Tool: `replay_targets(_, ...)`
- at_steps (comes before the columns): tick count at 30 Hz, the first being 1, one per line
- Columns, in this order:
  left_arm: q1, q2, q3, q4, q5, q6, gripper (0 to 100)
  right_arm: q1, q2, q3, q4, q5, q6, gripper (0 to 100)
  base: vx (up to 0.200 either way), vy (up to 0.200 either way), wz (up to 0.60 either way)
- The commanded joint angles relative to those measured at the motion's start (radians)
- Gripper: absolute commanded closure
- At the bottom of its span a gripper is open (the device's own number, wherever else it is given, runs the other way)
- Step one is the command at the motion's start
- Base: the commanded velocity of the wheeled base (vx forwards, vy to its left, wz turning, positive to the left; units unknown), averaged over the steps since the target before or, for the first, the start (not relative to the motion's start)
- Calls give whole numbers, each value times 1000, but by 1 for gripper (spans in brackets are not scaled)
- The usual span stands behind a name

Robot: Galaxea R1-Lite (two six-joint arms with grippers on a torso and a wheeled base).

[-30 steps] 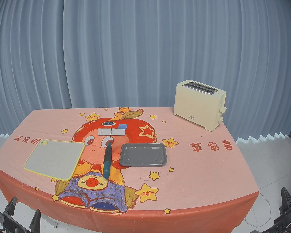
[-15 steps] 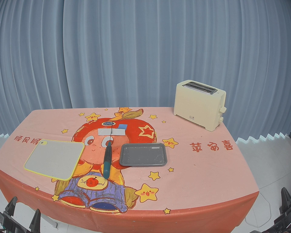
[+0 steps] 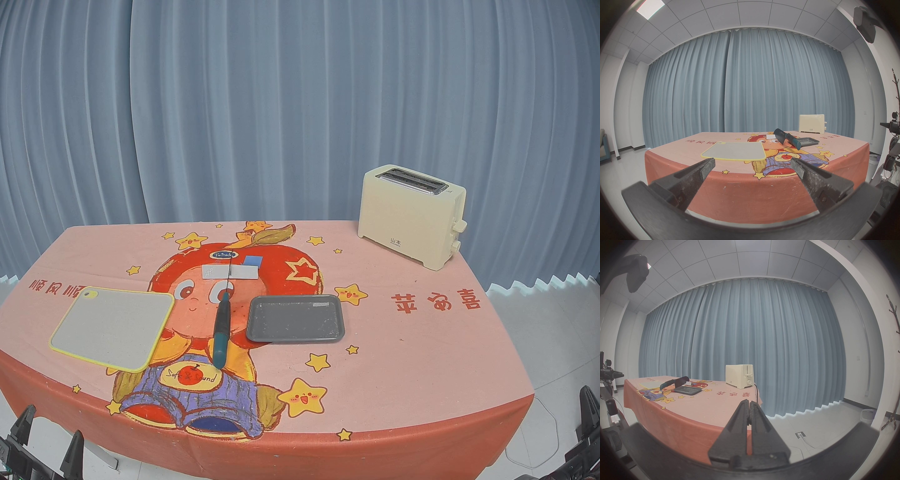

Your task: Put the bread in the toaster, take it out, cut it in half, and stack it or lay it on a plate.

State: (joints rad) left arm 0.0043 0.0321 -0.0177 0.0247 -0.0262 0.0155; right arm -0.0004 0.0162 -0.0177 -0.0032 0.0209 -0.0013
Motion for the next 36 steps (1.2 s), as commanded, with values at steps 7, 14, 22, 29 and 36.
replay_targets(7,0,2,8,0,0,0,0,0,-16,18,-1,-6,-3,100,0,0,0)
replay_targets(14,0,2,8,0,0,0,0,0,-16,16,-190,-19,-46,100,0,0,0)
replay_targets(22,0,2,8,0,0,0,0,2,-16,8,-155,34,-62,100,0,0,0)
replay_targets(29,0,2,8,0,0,0,0,17,24,-120,-55,100,50,100,0,0,0)
replay_targets(36,0,2,8,0,0,0,0,53,229,-260,-58,87,130,100,0,0,0)
